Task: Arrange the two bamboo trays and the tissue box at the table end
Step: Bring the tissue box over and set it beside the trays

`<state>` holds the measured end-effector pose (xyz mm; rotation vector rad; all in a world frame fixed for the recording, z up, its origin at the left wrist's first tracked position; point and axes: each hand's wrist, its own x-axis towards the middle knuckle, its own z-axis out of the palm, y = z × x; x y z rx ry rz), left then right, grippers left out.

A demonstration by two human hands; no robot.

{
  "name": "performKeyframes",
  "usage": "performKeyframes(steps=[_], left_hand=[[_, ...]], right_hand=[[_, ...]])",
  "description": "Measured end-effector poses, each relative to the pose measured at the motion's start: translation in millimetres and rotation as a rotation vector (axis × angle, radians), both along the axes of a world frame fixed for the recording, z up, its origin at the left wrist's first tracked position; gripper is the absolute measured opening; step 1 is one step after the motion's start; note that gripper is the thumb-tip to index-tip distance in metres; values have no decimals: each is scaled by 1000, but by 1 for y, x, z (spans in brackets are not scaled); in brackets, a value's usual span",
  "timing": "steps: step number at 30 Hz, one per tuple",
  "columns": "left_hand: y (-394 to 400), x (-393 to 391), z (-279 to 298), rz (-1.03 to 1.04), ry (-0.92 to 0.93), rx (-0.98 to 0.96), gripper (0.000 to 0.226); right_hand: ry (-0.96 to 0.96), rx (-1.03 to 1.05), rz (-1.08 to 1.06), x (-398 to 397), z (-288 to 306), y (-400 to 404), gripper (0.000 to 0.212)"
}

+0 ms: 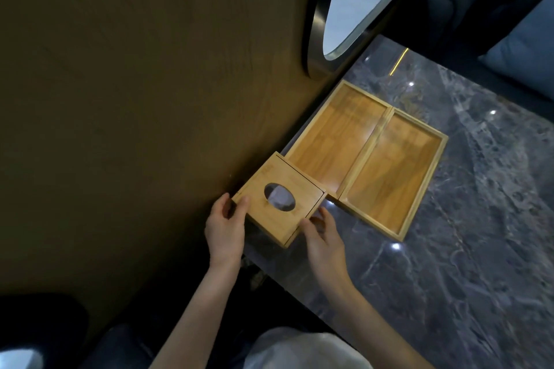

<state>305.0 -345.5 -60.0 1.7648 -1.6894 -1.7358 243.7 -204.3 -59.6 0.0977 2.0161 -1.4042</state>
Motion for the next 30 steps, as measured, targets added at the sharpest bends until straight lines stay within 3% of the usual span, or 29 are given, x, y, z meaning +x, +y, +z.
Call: performKeyframes(steps=[2, 4, 6, 9, 12, 19, 26, 30], left_hand=[[4, 2, 2, 140, 89, 263, 49], [8, 3, 4, 233, 210, 505, 24], [10, 1, 3, 263, 291, 596, 15], [13, 0, 4, 228, 334, 599, 30], [12, -1, 4, 234, 343, 582, 23], [8, -5, 6, 259, 320, 550, 16], [-1, -12, 11, 285, 314, 506, 26], [-4, -12, 14, 277, 295, 513, 25]], right_hand=[[-68, -11, -61, -13, -4, 3, 36], [-174, -30, -133, -29, -4, 2, 39], [-231, -77, -166, -45, -4, 3, 27], [-228, -150, -116, -60, -4, 4, 30], [-208, -116, -32, -62, -1, 3, 25], [-161, -97, 7, -65, 2, -7, 38], [-148, -151, 29, -65, 2, -13, 34], [-153, -189, 33, -65, 3, -17, 17]])
